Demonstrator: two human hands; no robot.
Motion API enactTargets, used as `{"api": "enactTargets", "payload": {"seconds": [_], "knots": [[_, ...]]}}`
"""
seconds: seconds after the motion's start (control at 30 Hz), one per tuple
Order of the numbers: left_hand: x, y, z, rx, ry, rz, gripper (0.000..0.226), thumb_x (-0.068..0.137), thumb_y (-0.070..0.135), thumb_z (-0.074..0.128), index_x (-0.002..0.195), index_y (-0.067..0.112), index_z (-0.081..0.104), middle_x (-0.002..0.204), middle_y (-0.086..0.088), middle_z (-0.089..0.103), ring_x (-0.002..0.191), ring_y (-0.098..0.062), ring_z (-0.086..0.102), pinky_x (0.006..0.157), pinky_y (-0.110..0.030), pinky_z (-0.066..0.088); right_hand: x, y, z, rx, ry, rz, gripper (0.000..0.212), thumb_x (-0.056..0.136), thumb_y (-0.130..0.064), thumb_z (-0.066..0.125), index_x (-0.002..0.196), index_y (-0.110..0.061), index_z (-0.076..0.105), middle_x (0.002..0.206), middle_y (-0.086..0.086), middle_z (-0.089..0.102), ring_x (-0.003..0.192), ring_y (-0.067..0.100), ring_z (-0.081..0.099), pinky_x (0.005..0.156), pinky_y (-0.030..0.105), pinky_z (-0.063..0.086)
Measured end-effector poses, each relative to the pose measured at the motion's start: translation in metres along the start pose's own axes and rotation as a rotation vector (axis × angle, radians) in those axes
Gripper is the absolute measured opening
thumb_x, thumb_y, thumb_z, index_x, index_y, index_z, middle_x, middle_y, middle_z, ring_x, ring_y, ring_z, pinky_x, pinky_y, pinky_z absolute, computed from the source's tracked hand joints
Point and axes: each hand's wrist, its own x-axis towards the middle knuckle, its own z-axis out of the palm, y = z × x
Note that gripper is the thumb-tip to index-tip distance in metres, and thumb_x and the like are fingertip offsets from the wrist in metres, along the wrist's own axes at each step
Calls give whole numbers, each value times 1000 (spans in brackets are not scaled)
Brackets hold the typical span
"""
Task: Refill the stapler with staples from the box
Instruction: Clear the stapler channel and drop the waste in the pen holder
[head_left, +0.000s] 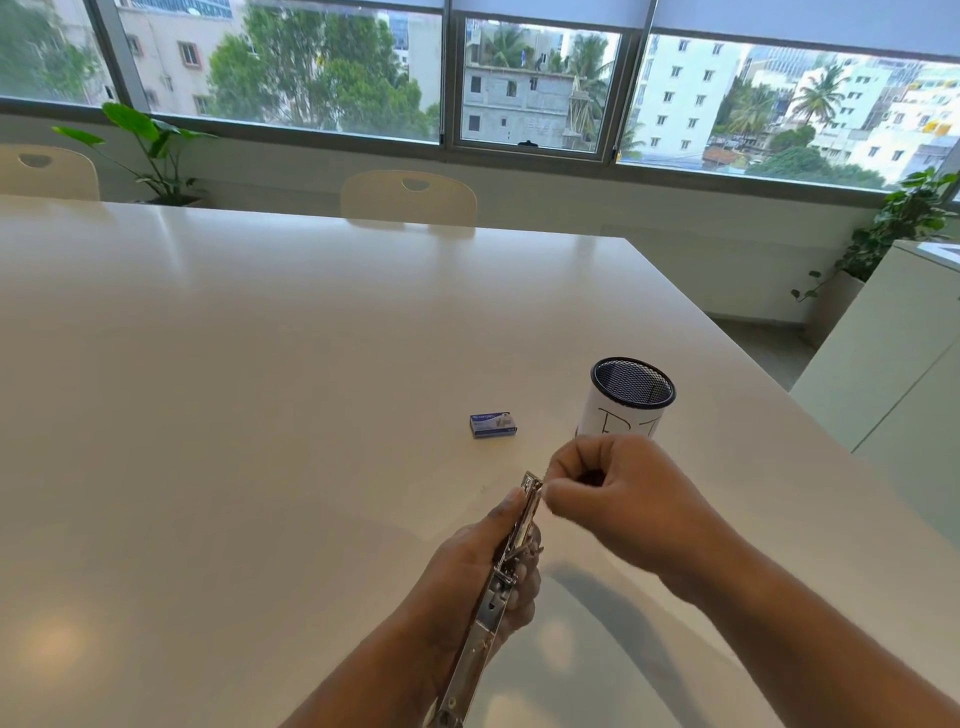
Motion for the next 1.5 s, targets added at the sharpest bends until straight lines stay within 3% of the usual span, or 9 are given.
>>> {"api": "enactTargets", "payload": {"seconds": [0.1, 0.23, 0.43, 0.77, 0.97, 1.1, 1.2, 1.3, 1.5], "knots": [[-1, 1, 0, 8, -10, -12, 48, 89, 48, 57, 60, 11, 62, 50, -4, 47, 33, -10, 41, 34, -18, 32, 4, -1, -12, 91, -19, 57, 12, 71, -14, 71, 61, -9, 73, 73, -2, 78, 63, 8, 71, 48, 14, 48], [-1, 2, 1, -3, -11, -23, 49, 91, 48, 55, 58, 12, 63, 50, -2, 47, 33, -9, 41, 34, -18, 32, 4, -3, -17, 189, -69, 127, 16, 80, 2, 67, 66, -6, 69, 60, 9, 69, 57, 14, 68, 49, 19, 51], [-1, 2, 1, 4, 6, -35, 49, 91, 48, 55, 60, 11, 62, 50, -3, 48, 34, -9, 42, 34, -18, 32, 8, 1, -21, 301, -114, 182, 14, 86, 6, 66, 87, -6, 74, 66, 5, 73, 62, 11, 72, 53, 18, 55], [-1, 2, 3, 3, -4, -37, 42, 82, 48, 62, 61, 12, 57, 49, -2, 46, 33, -10, 41, 33, -18, 31, 70, -4, -71, 333, 15, 176, 18, 80, 13, 69, 73, -3, 72, 63, 6, 75, 62, 13, 75, 60, 18, 59], [1, 0, -1, 8, -15, -29, 42, 81, 49, 64, 61, 13, 59, 49, -3, 45, 33, -10, 41, 34, -18, 29, 110, -9, -97, 87, 118, 188, 13, 76, 13, 74, 76, 0, 73, 73, 12, 75, 64, 15, 76, 56, 19, 59], [1, 1, -1, 19, -23, -23, 44, 84, 48, 61, 59, 12, 59, 47, -4, 46, 32, -11, 41, 33, -18, 31, 128, 1, -104, -331, 192, 176, 9, 72, 4, 77, 75, -5, 76, 76, 12, 73, 74, 24, 71, 76, 33, 62], [1, 2, 0, 18, -10, -28, 44, 84, 48, 60, 60, 12, 56, 47, -3, 45, 32, -10, 40, 33, -18, 30, 133, 6, -105, -504, 222, 199, 9, 71, -1, 76, 70, -10, 77, 77, 12, 75, 79, 27, 73, 80, 42, 62], [0, 2, 0, 3, -10, -29, 44, 85, 47, 60, 59, 12, 55, 48, -3, 44, 32, -10, 39, 34, -18, 28, 135, 9, -108, -577, 244, 199, 7, 71, -3, 77, 70, -10, 77, 81, 14, 76, 85, 31, 73, 78, 50, 62], [1, 3, 0, 10, -16, -27, 44, 84, 48, 60, 58, 13, 56, 48, -2, 46, 31, -10, 40, 33, -17, 30, 138, 11, -112, -597, 257, 178, 6, 70, -4, 77, 70, -10, 78, 77, 14, 77, 82, 29, 75, 77, 48, 63]]}}
